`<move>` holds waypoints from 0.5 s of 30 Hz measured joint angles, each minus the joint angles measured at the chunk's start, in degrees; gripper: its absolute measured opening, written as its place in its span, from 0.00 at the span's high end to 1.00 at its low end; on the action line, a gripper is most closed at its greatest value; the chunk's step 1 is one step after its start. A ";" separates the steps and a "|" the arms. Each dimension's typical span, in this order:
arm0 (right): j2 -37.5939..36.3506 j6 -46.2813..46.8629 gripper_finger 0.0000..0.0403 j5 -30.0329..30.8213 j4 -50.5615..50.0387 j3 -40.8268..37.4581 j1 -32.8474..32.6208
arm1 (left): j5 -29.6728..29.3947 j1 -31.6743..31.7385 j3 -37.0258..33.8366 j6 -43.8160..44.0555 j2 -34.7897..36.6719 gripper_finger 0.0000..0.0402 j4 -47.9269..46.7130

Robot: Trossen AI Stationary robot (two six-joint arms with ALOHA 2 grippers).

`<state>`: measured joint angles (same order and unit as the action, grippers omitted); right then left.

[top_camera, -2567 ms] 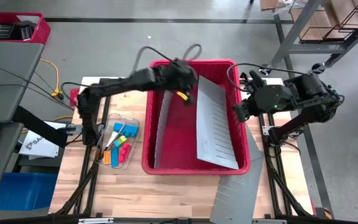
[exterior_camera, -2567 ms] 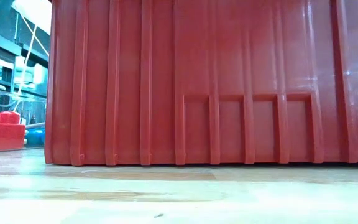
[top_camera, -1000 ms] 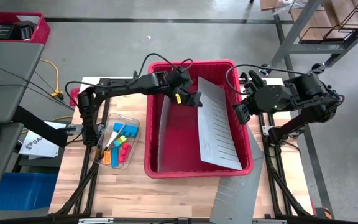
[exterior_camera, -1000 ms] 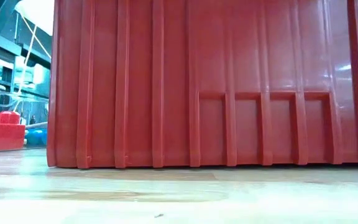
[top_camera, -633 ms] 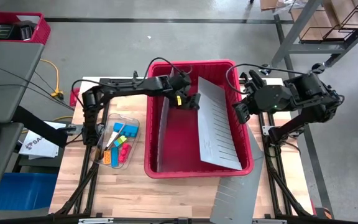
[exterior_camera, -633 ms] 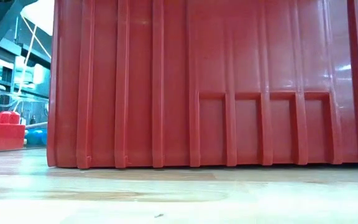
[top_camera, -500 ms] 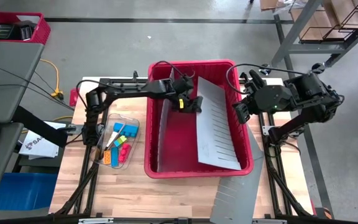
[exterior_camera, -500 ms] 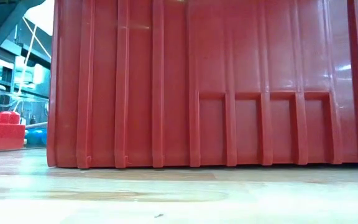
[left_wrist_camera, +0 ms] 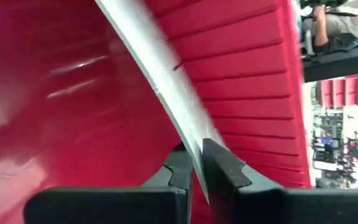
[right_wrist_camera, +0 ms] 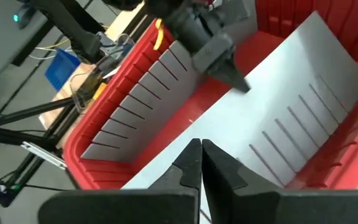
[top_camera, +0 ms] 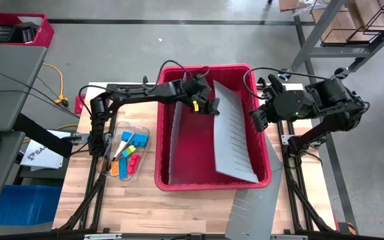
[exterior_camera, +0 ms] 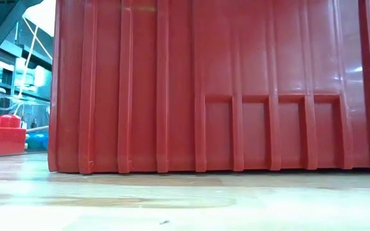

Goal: Sort Items/Unsort Items

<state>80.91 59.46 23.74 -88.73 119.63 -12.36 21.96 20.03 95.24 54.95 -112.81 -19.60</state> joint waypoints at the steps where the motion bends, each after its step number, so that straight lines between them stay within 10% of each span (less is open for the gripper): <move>1: 0.01 0.40 0.99 -0.17 0.14 0.00 0.00 | 0.46 0.35 1.09 -0.37 0.00 0.97 -1.29; 15: 0.04 2.12 0.99 0.08 -0.20 0.00 0.00 | 3.19 2.41 17.38 -15.72 1.62 1.00 -23.79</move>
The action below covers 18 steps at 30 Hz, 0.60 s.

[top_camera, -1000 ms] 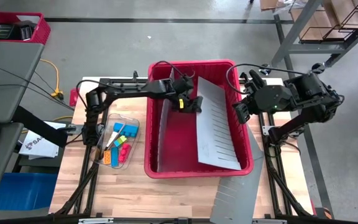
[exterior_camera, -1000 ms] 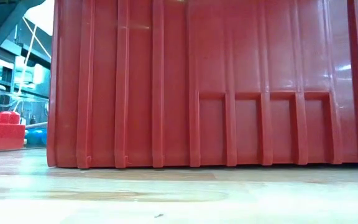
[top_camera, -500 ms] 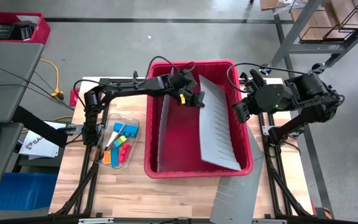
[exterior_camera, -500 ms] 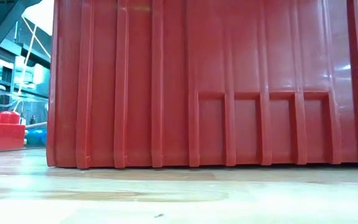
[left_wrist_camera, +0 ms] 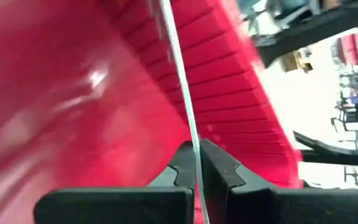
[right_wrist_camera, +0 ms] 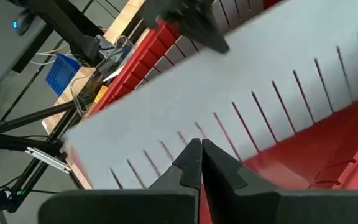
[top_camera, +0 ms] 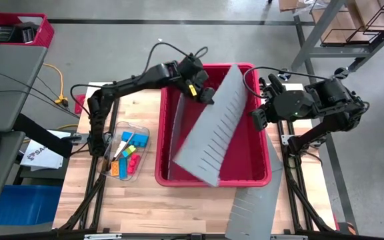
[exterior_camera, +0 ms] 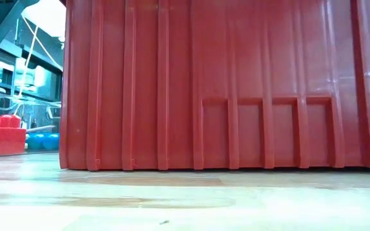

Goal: Sort Items/Unsort Items

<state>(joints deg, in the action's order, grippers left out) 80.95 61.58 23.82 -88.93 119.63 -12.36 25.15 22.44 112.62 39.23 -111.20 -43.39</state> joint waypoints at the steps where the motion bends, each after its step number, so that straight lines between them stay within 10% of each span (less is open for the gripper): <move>1: 0.00 0.00 0.99 0.04 -0.02 0.00 0.00 | -0.13 -0.22 1.34 -0.58 0.31 1.00 -1.60; 18: -0.44 -9.08 1.00 6.69 -1.09 -0.55 3.04 | -3.29 -1.79 15.68 8.50 0.75 1.00 -3.38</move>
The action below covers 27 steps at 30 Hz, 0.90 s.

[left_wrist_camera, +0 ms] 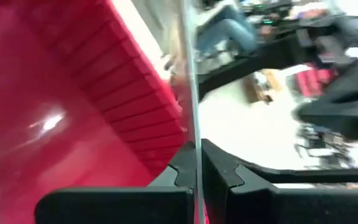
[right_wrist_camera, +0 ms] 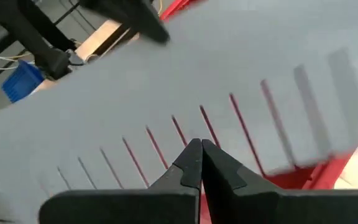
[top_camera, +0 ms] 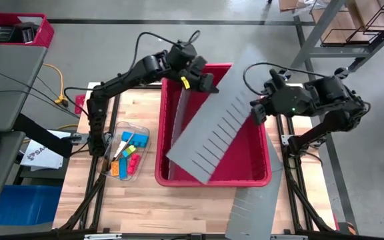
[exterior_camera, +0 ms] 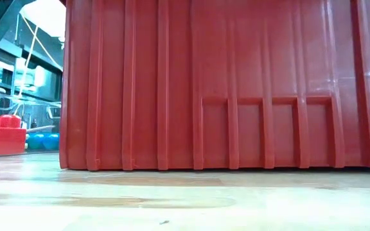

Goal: Sort Items/Unsort Items

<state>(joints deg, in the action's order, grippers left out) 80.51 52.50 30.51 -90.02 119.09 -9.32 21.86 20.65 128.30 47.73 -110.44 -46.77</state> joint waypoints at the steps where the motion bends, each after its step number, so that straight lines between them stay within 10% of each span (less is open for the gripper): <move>1: -0.24 -0.13 1.00 -0.16 0.00 0.00 -0.02 | 0.29 0.36 0.62 -0.63 0.39 1.00 -0.81; 10: -0.03 -0.92 1.00 4.88 0.02 0.00 0.67 | -4.20 2.81 2.26 -3.03 4.37 1.00 -12.51; 27: -5.53 5.69 1.00 13.81 11.08 -16.01 11.41 | -4.04 1.33 2.39 3.10 5.79 1.00 -6.83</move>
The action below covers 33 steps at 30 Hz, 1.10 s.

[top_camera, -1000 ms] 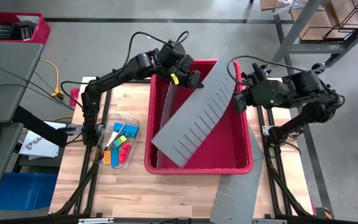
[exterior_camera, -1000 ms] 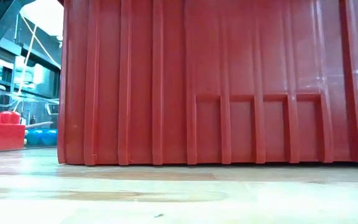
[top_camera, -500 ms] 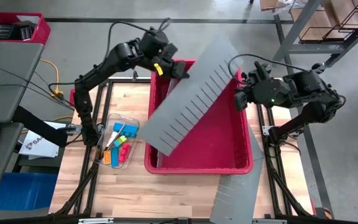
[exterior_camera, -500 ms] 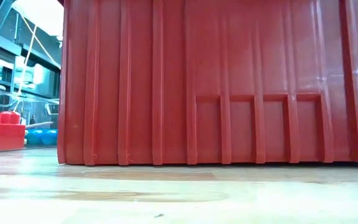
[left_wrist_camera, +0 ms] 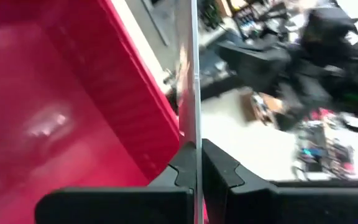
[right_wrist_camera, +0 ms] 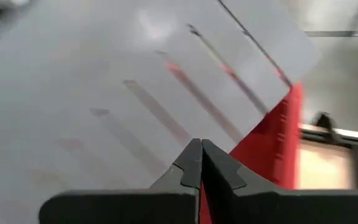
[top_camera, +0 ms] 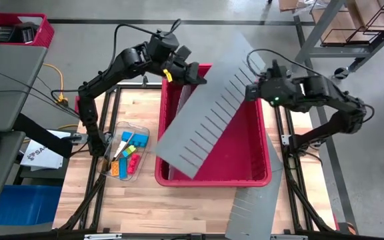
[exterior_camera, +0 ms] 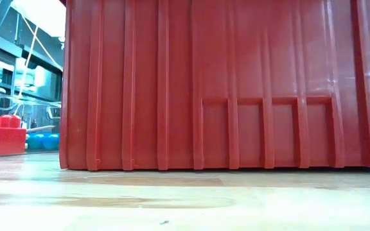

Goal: Sort Items/Unsort Items

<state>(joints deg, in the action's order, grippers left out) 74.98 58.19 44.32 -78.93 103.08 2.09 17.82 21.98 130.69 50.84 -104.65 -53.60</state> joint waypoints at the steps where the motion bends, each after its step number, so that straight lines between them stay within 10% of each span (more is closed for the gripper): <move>1: -0.53 -0.56 1.00 -0.21 2.11 -0.30 0.00 | -1.30 0.02 -0.03 -0.58 -0.45 1.00 0.33; 33: -10.08 -14.31 1.00 -19.32 29.91 -26.17 10.48 | -32.12 -12.86 -0.20 6.11 -9.39 1.00 17.80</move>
<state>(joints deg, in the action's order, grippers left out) 64.90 43.88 25.00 -49.02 76.90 12.57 -14.29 9.12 130.50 56.94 -114.05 -35.80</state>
